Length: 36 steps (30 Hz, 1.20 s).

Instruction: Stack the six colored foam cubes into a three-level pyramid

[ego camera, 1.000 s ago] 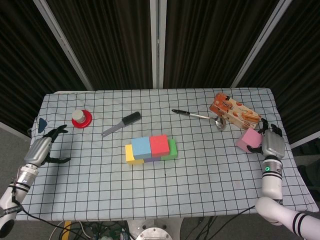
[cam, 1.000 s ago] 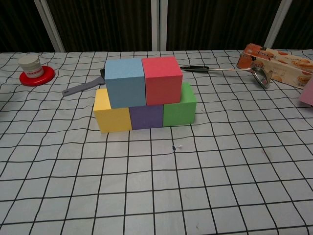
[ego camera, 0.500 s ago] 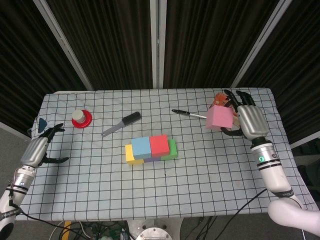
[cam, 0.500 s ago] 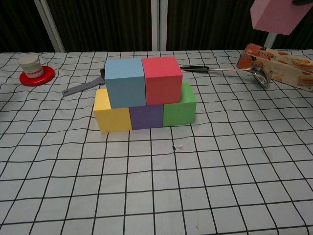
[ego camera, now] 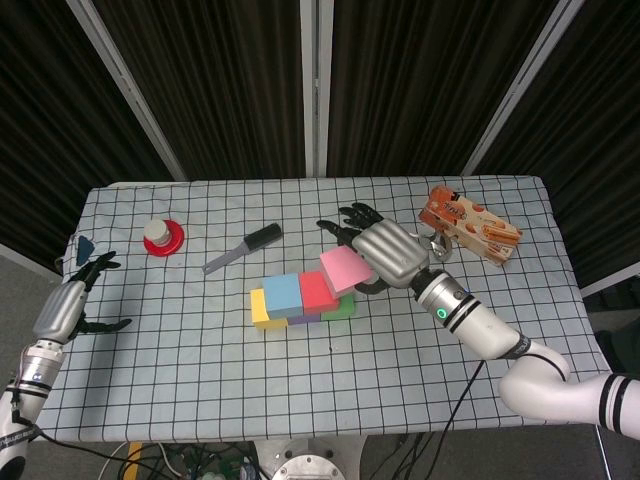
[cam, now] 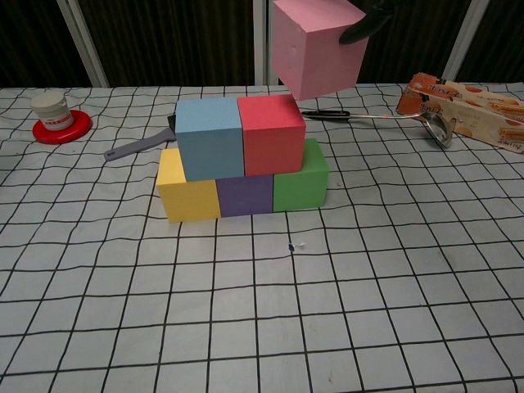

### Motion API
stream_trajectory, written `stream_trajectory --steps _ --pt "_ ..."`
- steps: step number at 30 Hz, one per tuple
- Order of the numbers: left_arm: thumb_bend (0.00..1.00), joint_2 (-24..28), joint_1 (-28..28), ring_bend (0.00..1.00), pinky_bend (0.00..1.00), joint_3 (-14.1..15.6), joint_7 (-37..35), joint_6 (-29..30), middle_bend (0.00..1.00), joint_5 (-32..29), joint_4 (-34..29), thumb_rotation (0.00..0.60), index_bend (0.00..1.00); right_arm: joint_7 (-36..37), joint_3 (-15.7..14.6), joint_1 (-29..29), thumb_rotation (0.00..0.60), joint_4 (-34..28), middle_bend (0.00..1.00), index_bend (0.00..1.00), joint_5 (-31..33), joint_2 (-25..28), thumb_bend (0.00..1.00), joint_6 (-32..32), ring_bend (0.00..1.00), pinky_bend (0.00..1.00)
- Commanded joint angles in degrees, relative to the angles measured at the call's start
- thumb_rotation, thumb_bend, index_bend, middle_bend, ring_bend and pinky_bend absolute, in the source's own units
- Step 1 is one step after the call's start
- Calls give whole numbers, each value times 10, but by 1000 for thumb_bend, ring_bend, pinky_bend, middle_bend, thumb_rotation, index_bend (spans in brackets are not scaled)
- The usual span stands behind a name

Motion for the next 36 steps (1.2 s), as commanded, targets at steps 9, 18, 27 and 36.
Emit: stream_trajectory --steps 9,18,27,36 --pt "10 0 0 95 206 6 -26 -7 168 17 11 600 75 -129 -27 64 600 -37 436 0 145 -65 188 100 62 0" --pt "10 1 5 85 199 10 -55 -7 167 25 19 600 75 -216 -38 122 600 -59 441 0 254 -103 174 163 66 0" --pt "11 0 7 86 199 12 -66 -2 167 35 25 600 75 -254 -49 149 600 -74 451 0 296 -126 175 209 77 0" --pt "10 -2 7 85 199 14 -71 -7 167 35 28 600 74 -275 -58 162 600 -83 451 0 319 -140 176 237 77 0"
